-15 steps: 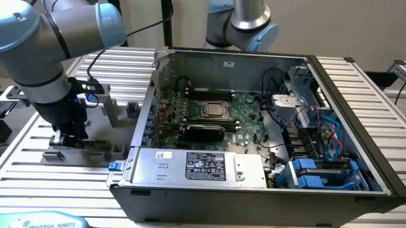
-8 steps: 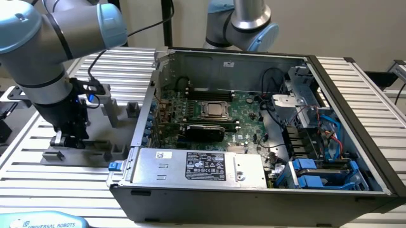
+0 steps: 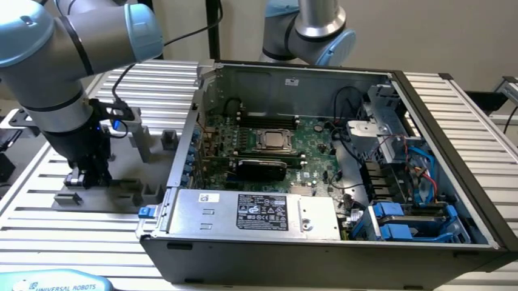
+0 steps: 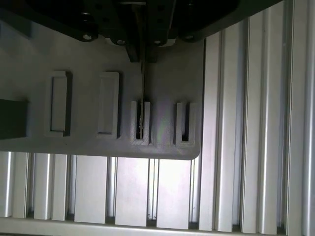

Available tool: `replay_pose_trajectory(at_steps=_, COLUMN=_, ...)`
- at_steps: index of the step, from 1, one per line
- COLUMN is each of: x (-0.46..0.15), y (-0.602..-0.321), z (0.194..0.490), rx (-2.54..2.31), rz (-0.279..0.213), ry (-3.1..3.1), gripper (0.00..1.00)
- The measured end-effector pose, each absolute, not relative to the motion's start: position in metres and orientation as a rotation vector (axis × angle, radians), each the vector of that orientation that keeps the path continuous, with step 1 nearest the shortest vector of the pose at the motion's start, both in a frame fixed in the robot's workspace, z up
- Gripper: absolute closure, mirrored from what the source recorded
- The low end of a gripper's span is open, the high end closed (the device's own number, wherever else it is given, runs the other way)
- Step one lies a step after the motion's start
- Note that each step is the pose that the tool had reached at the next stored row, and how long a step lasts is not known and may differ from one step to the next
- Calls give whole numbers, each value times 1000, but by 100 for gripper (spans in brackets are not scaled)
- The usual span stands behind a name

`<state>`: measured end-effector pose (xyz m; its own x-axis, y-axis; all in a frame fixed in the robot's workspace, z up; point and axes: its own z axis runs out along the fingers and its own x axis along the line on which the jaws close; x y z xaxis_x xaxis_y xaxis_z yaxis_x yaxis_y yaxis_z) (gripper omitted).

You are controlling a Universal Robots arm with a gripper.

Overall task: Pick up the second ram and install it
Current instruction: 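Pick up the second ram and move it above second insertion slot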

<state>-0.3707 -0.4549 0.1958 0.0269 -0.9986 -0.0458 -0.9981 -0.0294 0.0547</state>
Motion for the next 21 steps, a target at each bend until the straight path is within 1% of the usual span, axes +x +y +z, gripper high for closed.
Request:
replay_pose_trajectory(at_steps=12, x=-368, y=-455, z=196, rx=2246, rz=-112, ry=-2183, gripper=79)
replay_pose_trajectory(at_steps=14, x=-368, y=-455, z=196, rx=2246, rz=-112, ry=-2183, gripper=81)
replay_pose_trajectory(at_steps=15, x=-368, y=-455, z=196, rx=2246, rz=-111, ry=-2183, gripper=87)
replay_pose_trajectory(at_steps=21, x=-368, y=-455, z=196, rx=2241, rz=-111, ry=-2188, gripper=87)
